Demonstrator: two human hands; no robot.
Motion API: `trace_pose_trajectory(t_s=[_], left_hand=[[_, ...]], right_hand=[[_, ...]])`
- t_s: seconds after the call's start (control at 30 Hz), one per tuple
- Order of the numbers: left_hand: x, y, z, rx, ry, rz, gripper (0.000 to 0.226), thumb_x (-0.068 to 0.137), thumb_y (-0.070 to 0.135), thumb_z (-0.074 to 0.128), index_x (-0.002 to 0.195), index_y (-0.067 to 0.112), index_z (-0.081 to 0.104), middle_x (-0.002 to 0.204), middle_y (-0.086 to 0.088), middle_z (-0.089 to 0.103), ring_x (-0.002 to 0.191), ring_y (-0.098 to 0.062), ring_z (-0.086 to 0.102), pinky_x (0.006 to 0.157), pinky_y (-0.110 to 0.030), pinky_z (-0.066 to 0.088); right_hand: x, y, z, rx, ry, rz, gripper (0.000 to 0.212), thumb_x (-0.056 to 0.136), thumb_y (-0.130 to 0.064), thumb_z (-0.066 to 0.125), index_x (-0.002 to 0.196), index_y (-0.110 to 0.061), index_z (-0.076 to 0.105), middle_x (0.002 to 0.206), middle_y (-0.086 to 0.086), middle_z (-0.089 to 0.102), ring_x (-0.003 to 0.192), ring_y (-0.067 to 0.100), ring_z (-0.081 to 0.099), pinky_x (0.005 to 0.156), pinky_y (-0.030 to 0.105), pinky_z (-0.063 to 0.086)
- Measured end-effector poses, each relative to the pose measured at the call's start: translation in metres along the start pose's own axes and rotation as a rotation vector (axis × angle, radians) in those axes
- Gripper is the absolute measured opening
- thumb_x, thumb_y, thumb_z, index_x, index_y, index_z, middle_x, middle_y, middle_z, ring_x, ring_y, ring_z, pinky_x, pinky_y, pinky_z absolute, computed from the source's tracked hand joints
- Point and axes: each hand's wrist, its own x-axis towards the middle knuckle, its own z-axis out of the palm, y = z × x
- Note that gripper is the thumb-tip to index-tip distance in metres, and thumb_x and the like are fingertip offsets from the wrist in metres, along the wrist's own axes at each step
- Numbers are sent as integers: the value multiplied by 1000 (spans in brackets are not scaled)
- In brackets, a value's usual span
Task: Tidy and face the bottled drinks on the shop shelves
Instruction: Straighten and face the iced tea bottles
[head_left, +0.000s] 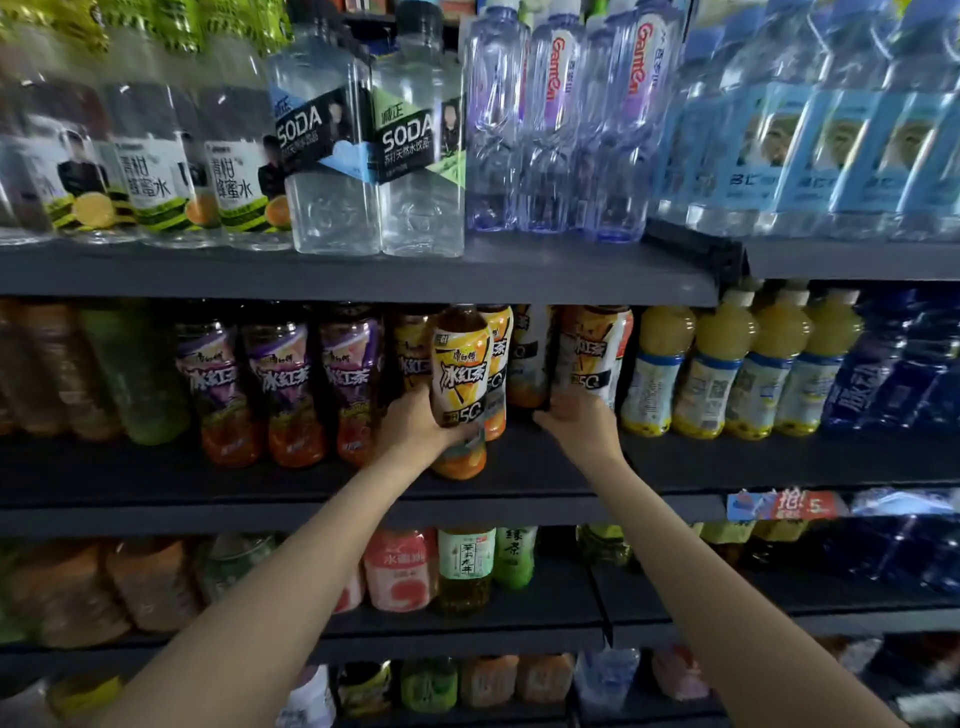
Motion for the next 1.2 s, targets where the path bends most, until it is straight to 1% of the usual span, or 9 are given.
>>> trace_pose_trajectory(t_s=[0.1, 0.23, 0.37, 0.53, 0.63, 0.83, 0.93, 1.03, 1.2], left_hand=[[2, 1, 3, 33, 33, 22, 60, 69, 44, 78, 110, 8, 55, 115, -7, 62, 104, -23, 59, 72, -25, 41], [5, 3, 2, 69, 42, 46, 60, 69, 45, 78, 111, 9, 54, 117, -6, 62, 106, -23, 58, 72, -25, 40], [9, -1, 6, 76, 51, 47, 62, 67, 48, 78, 109, 9, 54, 115, -6, 62, 105, -25, 59, 76, -30, 46], [10, -3, 6, 68, 53, 62, 65, 66, 48, 78, 109, 7, 51, 113, -9, 62, 105, -26, 58, 79, -34, 48], [9, -4, 7, 32, 54, 72, 65, 67, 45, 79, 111, 7, 50, 116, -8, 61, 107, -26, 57, 80, -33, 47], [11, -7, 7, 39, 46, 104, 68, 67, 46, 78, 114, 6, 50, 117, -9, 60, 109, -27, 57, 83, -35, 47], [12, -8, 6, 30, 35, 100, 68, 67, 46, 79, 116, 8, 50, 119, -7, 60, 110, -26, 56, 86, -37, 49], [11, -8, 6, 21, 25, 96, 67, 67, 45, 79, 116, 9, 50, 121, -7, 60, 111, -25, 56, 87, -36, 48], [10, -7, 6, 20, 17, 102, 61, 69, 42, 78, 112, 10, 51, 117, -5, 61, 107, -23, 58, 82, -31, 47]], right_hand=[[24, -2, 15, -38, 76, -11, 54, 87, -23, 67, 131, -1, 47, 123, 14, 61, 115, 28, 55, 72, 19, 35], [52, -8, 40, 52, 174, 90, 54, 87, -15, 65, 132, 5, 41, 131, 22, 52, 123, 34, 47, 95, 33, 38], [72, -9, 66, 58, 192, 207, 51, 91, -11, 57, 134, 6, 36, 132, 26, 49, 122, 39, 47, 94, 40, 41], [87, -15, 77, -230, 257, 217, 39, 97, -8, 42, 134, 0, 33, 134, 19, 46, 118, 37, 52, 86, 44, 46], [95, -13, 74, -341, 257, 190, 38, 98, -6, 35, 136, 0, 32, 137, 20, 41, 120, 37, 50, 88, 45, 46], [91, -12, 63, -283, 187, 220, 35, 93, -18, 52, 124, -2, 49, 126, 18, 53, 111, 35, 56, 84, 42, 47], [73, -17, 55, -313, 206, 173, 44, 91, -30, 59, 121, 0, 50, 123, 19, 53, 113, 38, 55, 85, 42, 46], [53, -20, 52, -353, 210, 127, 43, 93, -32, 55, 121, 0, 48, 124, 19, 49, 113, 39, 54, 85, 42, 45], [22, -17, 36, -356, 223, 108, 55, 87, -42, 64, 118, 0, 49, 126, 18, 47, 108, 39, 57, 81, 42, 46]])
